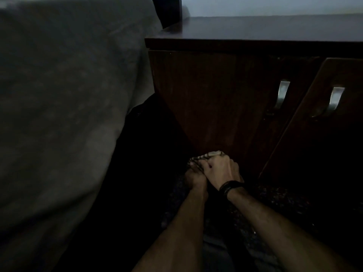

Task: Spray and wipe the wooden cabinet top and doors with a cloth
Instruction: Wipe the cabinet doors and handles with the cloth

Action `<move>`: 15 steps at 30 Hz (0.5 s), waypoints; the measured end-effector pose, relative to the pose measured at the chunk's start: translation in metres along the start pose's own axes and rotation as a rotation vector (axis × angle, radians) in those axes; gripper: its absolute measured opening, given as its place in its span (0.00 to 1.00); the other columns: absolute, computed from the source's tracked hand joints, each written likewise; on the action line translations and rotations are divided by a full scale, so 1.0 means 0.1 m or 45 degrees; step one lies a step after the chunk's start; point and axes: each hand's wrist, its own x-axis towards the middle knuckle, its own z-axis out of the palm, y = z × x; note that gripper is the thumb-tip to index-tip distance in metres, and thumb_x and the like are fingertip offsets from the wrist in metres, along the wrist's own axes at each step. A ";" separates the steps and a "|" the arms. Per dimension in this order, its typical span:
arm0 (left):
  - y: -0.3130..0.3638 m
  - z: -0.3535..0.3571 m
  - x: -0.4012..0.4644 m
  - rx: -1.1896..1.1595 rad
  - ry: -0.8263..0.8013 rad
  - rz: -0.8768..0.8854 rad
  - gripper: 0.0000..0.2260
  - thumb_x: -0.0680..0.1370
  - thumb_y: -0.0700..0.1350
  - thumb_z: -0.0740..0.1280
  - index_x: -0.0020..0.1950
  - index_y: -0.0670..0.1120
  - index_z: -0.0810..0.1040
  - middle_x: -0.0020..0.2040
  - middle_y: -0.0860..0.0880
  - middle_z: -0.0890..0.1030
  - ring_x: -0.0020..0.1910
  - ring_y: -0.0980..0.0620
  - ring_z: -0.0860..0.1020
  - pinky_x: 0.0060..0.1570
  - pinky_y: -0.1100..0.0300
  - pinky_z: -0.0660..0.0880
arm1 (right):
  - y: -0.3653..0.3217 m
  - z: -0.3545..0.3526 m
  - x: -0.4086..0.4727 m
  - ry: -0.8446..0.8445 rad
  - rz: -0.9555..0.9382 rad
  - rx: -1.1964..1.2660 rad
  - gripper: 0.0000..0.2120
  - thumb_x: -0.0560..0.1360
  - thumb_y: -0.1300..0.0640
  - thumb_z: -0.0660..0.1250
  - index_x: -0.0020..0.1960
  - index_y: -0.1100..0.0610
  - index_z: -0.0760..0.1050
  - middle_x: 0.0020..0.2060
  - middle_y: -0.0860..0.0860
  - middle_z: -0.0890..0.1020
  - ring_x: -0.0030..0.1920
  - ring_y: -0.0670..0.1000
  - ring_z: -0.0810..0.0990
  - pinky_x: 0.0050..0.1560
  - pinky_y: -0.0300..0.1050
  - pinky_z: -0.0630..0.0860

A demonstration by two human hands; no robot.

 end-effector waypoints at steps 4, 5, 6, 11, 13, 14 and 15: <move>0.01 0.00 0.14 -0.196 0.090 0.050 0.19 0.84 0.53 0.58 0.44 0.42 0.79 0.45 0.41 0.83 0.48 0.42 0.82 0.45 0.53 0.76 | -0.16 0.01 0.07 0.033 -0.063 -0.019 0.18 0.79 0.45 0.61 0.43 0.55 0.83 0.44 0.54 0.83 0.46 0.56 0.83 0.43 0.46 0.75; 0.08 -0.01 0.18 -0.277 0.139 0.099 0.18 0.84 0.52 0.59 0.45 0.42 0.79 0.47 0.40 0.83 0.49 0.41 0.82 0.47 0.52 0.77 | -0.23 0.00 0.10 0.054 -0.111 -0.001 0.18 0.80 0.46 0.60 0.44 0.55 0.84 0.44 0.54 0.83 0.45 0.56 0.83 0.42 0.46 0.75; 0.19 -0.04 0.21 -0.346 0.208 0.141 0.18 0.84 0.52 0.59 0.46 0.41 0.80 0.49 0.38 0.84 0.50 0.40 0.82 0.50 0.51 0.77 | -0.31 -0.04 0.14 0.073 -0.169 0.015 0.18 0.80 0.46 0.60 0.45 0.55 0.84 0.44 0.54 0.83 0.45 0.56 0.83 0.42 0.46 0.75; 0.90 -0.24 0.27 -0.440 0.578 0.355 0.22 0.84 0.52 0.60 0.56 0.34 0.82 0.51 0.34 0.83 0.52 0.38 0.82 0.45 0.57 0.72 | -0.79 -0.36 0.38 0.276 -0.312 0.135 0.20 0.80 0.43 0.61 0.43 0.55 0.84 0.40 0.53 0.84 0.41 0.54 0.83 0.36 0.41 0.68; 1.07 -0.26 0.28 -0.425 0.630 0.435 0.22 0.84 0.52 0.60 0.55 0.33 0.83 0.50 0.34 0.84 0.49 0.37 0.81 0.38 0.63 0.67 | -0.87 -0.43 0.43 0.366 -0.340 0.148 0.21 0.80 0.42 0.61 0.42 0.55 0.84 0.37 0.52 0.84 0.38 0.53 0.82 0.34 0.41 0.66; 1.10 -0.25 0.25 -0.407 0.662 0.463 0.22 0.83 0.51 0.61 0.54 0.33 0.83 0.49 0.34 0.84 0.48 0.37 0.81 0.36 0.65 0.64 | -0.88 -0.44 0.44 0.401 -0.357 0.151 0.21 0.80 0.42 0.61 0.41 0.55 0.84 0.36 0.52 0.83 0.37 0.52 0.82 0.33 0.41 0.66; 1.11 -0.24 0.25 -0.392 0.691 0.488 0.22 0.83 0.51 0.61 0.53 0.33 0.83 0.48 0.34 0.84 0.47 0.37 0.81 0.35 0.65 0.63 | -0.87 -0.43 0.45 0.440 -0.377 0.159 0.22 0.80 0.43 0.61 0.39 0.55 0.83 0.34 0.52 0.82 0.35 0.52 0.81 0.32 0.41 0.66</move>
